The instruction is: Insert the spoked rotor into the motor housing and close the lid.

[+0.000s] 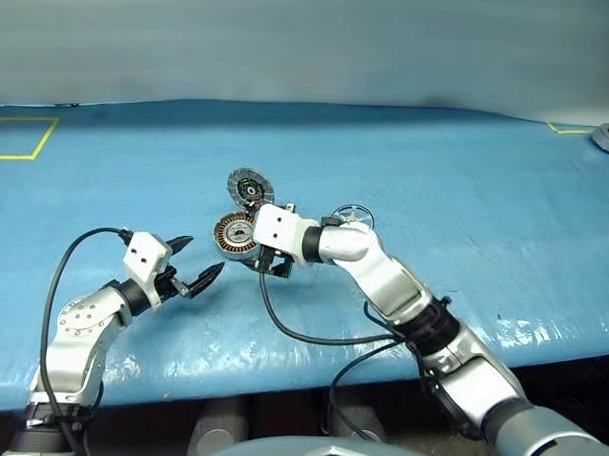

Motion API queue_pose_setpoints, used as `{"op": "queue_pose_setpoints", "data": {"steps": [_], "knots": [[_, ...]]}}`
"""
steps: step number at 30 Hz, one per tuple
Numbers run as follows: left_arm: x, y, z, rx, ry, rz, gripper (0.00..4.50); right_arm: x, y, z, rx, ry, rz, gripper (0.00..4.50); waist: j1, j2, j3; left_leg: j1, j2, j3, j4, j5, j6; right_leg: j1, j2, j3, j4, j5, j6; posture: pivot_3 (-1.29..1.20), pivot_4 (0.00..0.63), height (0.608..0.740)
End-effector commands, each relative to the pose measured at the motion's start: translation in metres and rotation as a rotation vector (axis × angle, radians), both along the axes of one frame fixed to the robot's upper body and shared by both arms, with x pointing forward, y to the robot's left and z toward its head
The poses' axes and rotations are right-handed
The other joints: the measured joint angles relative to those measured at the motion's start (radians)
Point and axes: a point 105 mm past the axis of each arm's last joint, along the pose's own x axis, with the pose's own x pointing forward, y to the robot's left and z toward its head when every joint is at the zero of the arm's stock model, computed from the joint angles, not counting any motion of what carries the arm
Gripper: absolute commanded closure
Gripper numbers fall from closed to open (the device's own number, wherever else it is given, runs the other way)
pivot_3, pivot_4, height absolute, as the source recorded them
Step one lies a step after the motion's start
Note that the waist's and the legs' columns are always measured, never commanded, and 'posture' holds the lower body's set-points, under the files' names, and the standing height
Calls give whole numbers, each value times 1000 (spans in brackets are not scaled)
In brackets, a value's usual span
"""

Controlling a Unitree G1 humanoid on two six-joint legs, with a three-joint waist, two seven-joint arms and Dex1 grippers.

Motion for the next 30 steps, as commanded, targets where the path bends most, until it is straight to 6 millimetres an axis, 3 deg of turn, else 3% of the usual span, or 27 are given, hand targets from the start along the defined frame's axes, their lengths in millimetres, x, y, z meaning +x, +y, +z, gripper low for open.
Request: {"op": "queue_pose_setpoints", "data": {"steps": [1, 3, 11, 23, 26, 30], "knots": [[-5, -13, 16, -28, -75, -12, 0, 3, 11, -2, -101, 58, 116, 25, 0, 0, 0, -1, 0, 0, 0, 0, 0, -1, 0, 0, 0, 0, 0, 0, 150, 740], [-9, -19, 16, -40, -81, -12, 0, 17, 17, -2, -130, 50, 99, 25, -1, 0, 0, -1, 0, 0, 0, 0, 0, -1, 0, -1, 1, 0, 0, 0, 150, 740], [-22, -27, 13, -68, -78, 26, 0, 37, 26, -11, -260, -6, 128, 25, -3, 0, 0, -1, 0, 1, 0, 0, -1, -2, 0, -2, 1, 0, -2, 0, 150, 740], [-25, -27, 12, -68, -75, 55, 0, 46, 26, -37, -386, -68, 136, 25, -6, 1, 1, -1, 1, 2, -1, 1, -2, -5, 0, -1, 5, -1, -4, 0, 150, 740], [-23, -30, 12, -71, -77, 49, 0, 43, 23, -43, -432, -82, 172, 552, -7, 1, 1, 0, 1, 2, -1, 2, -3, -5, 0, -1, 7, -1, -5, 0, 150, 740], [-21, -35, 11, -76, -73, 31, 0, 39, 15, -51, -505, -130, 241, 1811, -7, 1, 0, 1, 0, 2, 0, 2, -4, -5, 0, -1, 9, -2, -6, 0, 150, 740]]}}
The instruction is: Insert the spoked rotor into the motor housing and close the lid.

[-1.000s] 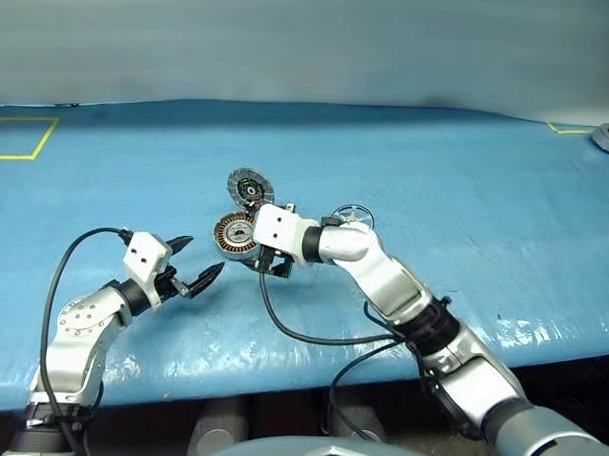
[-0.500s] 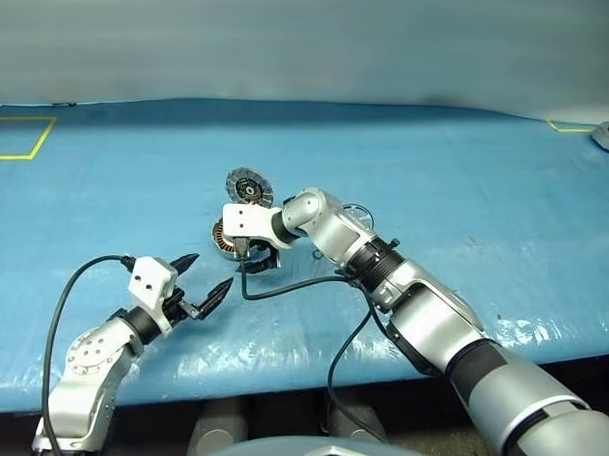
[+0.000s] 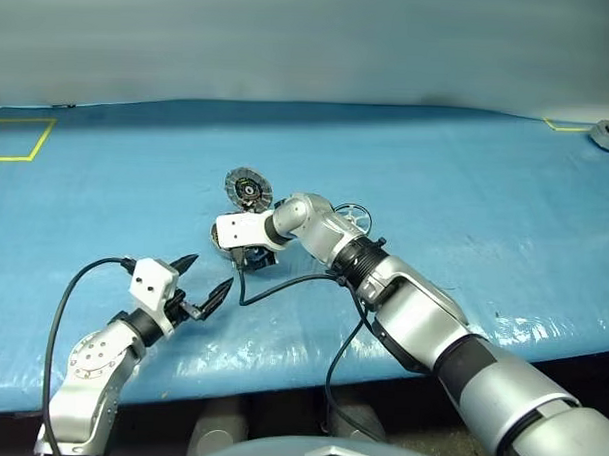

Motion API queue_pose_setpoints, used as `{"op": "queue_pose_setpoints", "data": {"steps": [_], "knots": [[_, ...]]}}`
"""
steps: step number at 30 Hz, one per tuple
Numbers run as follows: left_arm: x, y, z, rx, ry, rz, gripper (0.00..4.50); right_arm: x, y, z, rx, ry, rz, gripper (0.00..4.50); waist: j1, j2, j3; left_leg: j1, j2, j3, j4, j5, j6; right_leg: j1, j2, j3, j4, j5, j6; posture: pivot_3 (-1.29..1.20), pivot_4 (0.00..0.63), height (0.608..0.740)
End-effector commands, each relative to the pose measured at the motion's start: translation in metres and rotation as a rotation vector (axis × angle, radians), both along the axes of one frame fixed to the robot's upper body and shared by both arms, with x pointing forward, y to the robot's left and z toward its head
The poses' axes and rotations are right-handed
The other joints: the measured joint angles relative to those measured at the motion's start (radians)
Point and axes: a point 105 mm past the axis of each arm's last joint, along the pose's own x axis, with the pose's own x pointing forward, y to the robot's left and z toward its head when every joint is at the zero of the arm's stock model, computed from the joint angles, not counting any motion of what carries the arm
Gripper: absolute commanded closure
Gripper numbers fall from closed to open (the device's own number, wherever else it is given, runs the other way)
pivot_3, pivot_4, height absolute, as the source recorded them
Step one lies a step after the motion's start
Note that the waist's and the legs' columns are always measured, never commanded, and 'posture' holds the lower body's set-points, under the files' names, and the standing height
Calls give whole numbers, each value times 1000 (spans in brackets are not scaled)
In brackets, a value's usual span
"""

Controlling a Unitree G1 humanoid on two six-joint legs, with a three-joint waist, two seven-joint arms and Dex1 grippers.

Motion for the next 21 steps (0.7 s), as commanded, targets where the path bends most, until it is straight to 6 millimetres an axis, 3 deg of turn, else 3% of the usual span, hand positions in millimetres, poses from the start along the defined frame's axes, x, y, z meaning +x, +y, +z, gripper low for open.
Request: {"op": "queue_pose_setpoints", "data": {"steps": [1, 2, 6, 11, 16, 21], "knots": [[2, -9, 10, -1, -39, -36, 0, -2, -10, -17, -104, -43, 43, 2086, 0, 0, 0, 0, 0, 0, 0, 0, 0, 0, 0, 0, 1, 0, 0, 0, 150, 740], [2, -10, 9, -1, -39, -39, 0, 0, -11, -16, -103, -61, 34, 2259, -1, 0, 0, 1, 0, 0, 0, 0, 0, 0, 0, 0, 2, -1, -1, 0, 150, 740], [4, -14, 11, -10, -44, -58, 0, 5, -21, -10, -133, -144, 61, 2274, 0, 0, 0, 5, 0, 1, 0, 2, -3, 1, 1, 0, 8, -3, -4, 0, 150, 740], [5, -15, 11, -13, -38, -75, 0, -23, -39, -4, -56, -33, 95, 2274, 15, 0, 0, 6, -1, -1, 1, 3, -4, -1, 0, -1, 6, -5, 0, 0, 150, 740], [12, -14, 11, 0, -34, -94, 0, -51, -88, -22, -170, -47, 124, 2274, 29, 0, 0, 5, -2, -2, -1, 2, -2, 3, 0, -1, 6, -6, -1, 0, 150, 740], [22, -22, 12, 2, -35, -147, 0, -84, -94, -22, -141, 35, 146, 2274, 29, 0, 0, 9, -2, -2, 0, 1, -2, 9, -1, -2, 5, -9, 2, 0, 150, 740]]}}
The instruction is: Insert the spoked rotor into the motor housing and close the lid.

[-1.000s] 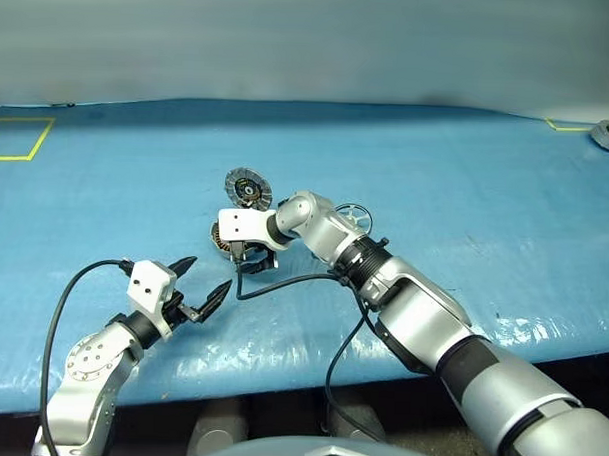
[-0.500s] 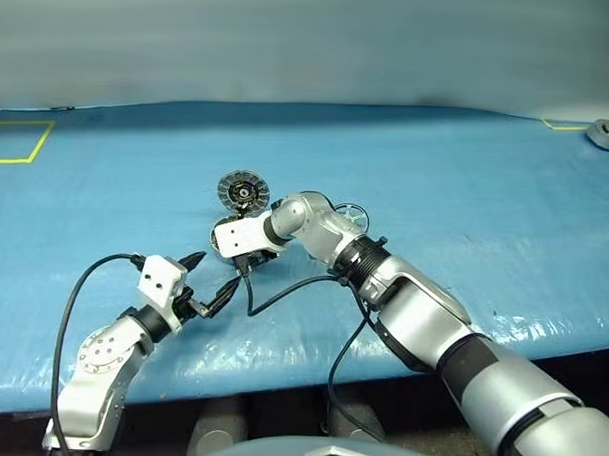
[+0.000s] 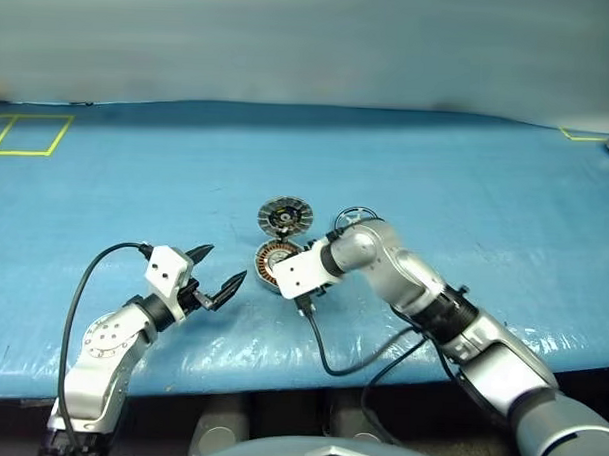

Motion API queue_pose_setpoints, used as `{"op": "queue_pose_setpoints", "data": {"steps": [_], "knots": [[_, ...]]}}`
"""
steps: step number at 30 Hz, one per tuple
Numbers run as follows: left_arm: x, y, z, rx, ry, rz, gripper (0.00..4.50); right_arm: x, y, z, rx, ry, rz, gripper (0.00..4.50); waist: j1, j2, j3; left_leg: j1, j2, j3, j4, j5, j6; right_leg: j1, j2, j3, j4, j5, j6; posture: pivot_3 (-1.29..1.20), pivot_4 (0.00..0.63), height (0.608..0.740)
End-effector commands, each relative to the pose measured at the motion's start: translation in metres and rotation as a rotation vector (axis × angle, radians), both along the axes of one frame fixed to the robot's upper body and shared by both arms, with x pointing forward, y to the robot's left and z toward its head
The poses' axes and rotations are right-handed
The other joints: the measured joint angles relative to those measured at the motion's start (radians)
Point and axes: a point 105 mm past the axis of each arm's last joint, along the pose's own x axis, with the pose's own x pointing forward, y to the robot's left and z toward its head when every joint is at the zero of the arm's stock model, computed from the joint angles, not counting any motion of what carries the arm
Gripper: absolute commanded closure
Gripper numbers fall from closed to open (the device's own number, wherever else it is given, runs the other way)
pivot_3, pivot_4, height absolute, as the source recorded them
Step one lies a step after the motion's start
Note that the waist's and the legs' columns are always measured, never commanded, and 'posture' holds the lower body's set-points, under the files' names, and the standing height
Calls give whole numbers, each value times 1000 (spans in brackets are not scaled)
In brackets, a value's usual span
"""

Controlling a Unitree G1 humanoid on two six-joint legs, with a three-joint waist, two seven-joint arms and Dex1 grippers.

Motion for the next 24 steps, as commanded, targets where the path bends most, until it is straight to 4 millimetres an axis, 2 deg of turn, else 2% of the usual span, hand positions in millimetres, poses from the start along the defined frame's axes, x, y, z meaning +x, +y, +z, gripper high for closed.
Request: {"op": "queue_pose_setpoints", "data": {"steps": [1, 5, 11, 16, 20, 24], "knots": [[4, -8, 4, -1, -16, -49, 0, -24, -5, -13, -43, 134, 24, 2274, -3, 0, 0, 1, 0, 0, 0, 0, 0, 1, 0, 0, 0, 0, 0, 0, 150, 740], [8, -14, 5, 5, -21, -84, 0, -23, -11, -20, -109, 83, 54, 2274, -10, -1, 0, 4, 1, 0, 0, 0, 0, 2, 0, 0, 0, 0, 1, 0, 150, 740], [9, -14, 5, 13, -20, -98, 0, -17, -2, -17, -54, 53, 42, 2274, -19, -2, -1, 5, 2, -1, 0, 0, 0, 2, 0, 0, 0, 0, 0, 0, 150, 740], [7, -14, 3, 11, -12, -98, 0, -12, -2, -10, -37, -8, 56, 709, -21, -2, -1, 5, 2, -1, 0, 0, 0, 2, 1, 0, 1, 0, 0, 0, 150, 740], [6, -14, 2, 8, -10, -100, 0, -19, 8, 13, 67, -11, 83, 709, -19, -5, 2, 4, 2, -1, -1, 0, 0, 1, 0, 1, 0, 0, 0, 0, 150, 740], [6, -14, 1, 8, -6, -104, 0, -30, 9, 32, 121, -21, 129, 709, -17, -5, 6, 1, 2, -1, -1, 0, 0, -2, 0, 1, 0, 0, -1, 0, 150, 740]]}}
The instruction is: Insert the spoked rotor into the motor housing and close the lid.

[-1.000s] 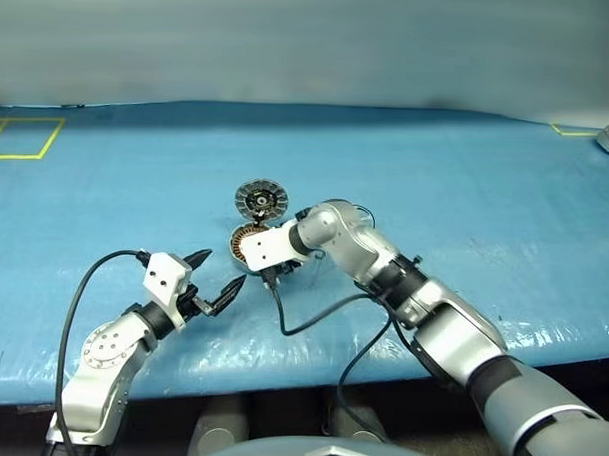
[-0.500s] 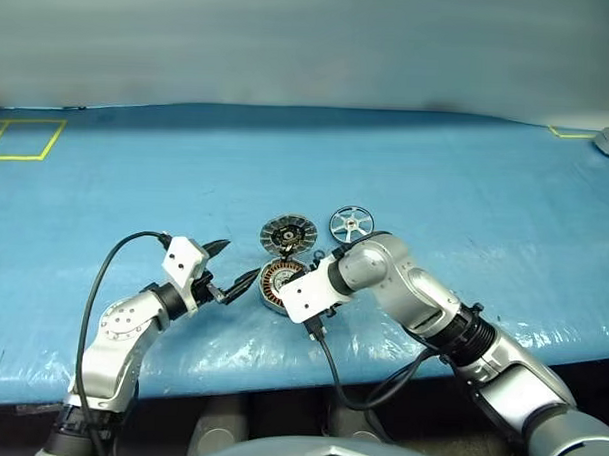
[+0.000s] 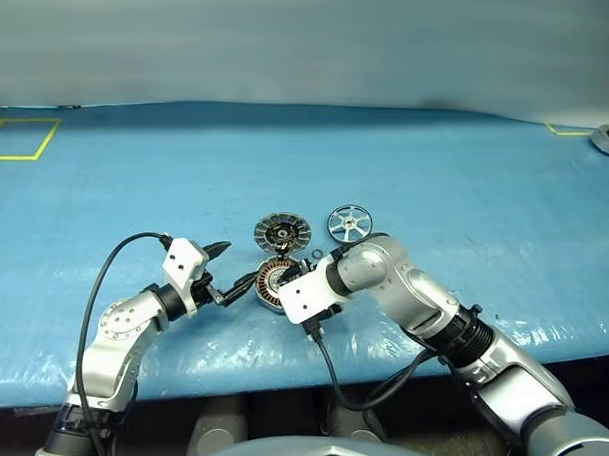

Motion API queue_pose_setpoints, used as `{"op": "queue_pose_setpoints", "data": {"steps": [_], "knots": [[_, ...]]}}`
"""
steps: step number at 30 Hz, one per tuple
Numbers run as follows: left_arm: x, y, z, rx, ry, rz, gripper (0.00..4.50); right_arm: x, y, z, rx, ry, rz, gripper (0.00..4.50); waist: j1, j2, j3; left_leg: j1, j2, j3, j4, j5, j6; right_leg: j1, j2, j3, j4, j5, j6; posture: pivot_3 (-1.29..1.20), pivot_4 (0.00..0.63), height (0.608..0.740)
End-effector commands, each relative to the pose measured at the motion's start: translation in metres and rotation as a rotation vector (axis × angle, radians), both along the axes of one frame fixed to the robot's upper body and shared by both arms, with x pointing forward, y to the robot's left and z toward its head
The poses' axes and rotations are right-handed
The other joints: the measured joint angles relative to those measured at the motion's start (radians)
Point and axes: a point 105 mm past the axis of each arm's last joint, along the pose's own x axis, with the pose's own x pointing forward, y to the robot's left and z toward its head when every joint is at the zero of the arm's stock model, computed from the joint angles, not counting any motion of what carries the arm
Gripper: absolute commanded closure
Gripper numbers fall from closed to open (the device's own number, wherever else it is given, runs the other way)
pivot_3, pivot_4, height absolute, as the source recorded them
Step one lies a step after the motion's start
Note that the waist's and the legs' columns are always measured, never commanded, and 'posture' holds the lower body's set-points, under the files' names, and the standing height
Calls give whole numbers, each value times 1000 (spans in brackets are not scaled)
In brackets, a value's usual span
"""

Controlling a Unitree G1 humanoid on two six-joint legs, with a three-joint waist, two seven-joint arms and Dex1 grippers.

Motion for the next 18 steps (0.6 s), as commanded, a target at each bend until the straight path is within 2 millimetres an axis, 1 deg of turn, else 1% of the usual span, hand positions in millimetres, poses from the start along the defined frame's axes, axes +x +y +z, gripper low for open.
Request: {"op": "queue_pose_setpoints", "data": {"steps": [1, 3, 7, 8, 11, 12, 13, 15, 17, 18], "knots": [[0, -2, 6, 3, -27, -18, 0, -13, 3, 30, 104, -19, 48, 709, 1, -1, 2, 0, 0, 0, 0, 0, 0, 0, 0, 0, 0, 0, 0, 0, 150, 740], [1, -3, 6, 0, -27, -26, 0, -17, 0, 37, 137, -19, 44, 709, 3, -2, 3, -1, 0, -1, -1, 0, 0, 0, 0, 0, 0, 0, 0, 0, 150, 740], [0, -3, 6, 3, -23, -41, 0, -20, -9, 51, 237, 2, -23, 709, 6, -3, 4, -1, 0, -1, -1, 0, 0, 0, 0, -1, -1, -1, -1, 0, 150, 740], [0, -3, 6, 3, -23, -44, 0, -19, -11, 54, 262, 5, -52, 709, 7, -3, 4, -1, 0, -1, -1, 0, 0, 0, 0, 0, -1, -1, -1, 0, 150, 740], [-1, -4, 7, -3, -23, -57, 0, -14, -21, 65, 409, 75, -212, 709, 8, -3, 4, -1, 0, -1, -1, 0, -1, 0, -1, -1, -1, -1, -1, 0, 150, 740], [-2, -6, 7, -5, -21, -66, 0, -9, -29, 68, 486, 94, -307, 709, 8, -4, 4, -1, 0, -1, -1, 0, -1, 0, -1, 0, -1, -1, -1, 0, 150, 740], [-2, -8, 7, -7, -21, -76, 0, -1, -37, 75, 620, 133, -440, 709, 9, -5, 4, -1, 0, -1, -1, 0, -1, 0, -1, 0, -1, -1, -1, 0, 150, 740], [-4, -14, 6, -10, -18, -95, 0, 13, -60, 82, 879, 235, -710, 709, 11, -5, 4, -1, 2, -2, -2, -1, -1, 0, -1, -1, -1, -1, -1, 0, 150, 740], [-4, -16, 6, -7, -18, -103, 0, 19, -80, 80, 1028, 283, -880, 709, 12, -4, 5, -2, 5, -2, -2, -1, -2, 0, 0, -1, -1, 1, -4, 0, 150, 740], [-4, -17, 7, -7, -18, -105, 0, 18, -86, 77, 1057, 292, -927, 709, 12, -4, 5, -2, 5, -1, -2, -1, -2, -1, 0, -1, -2, 1, -4, 0, 150, 740]]}}
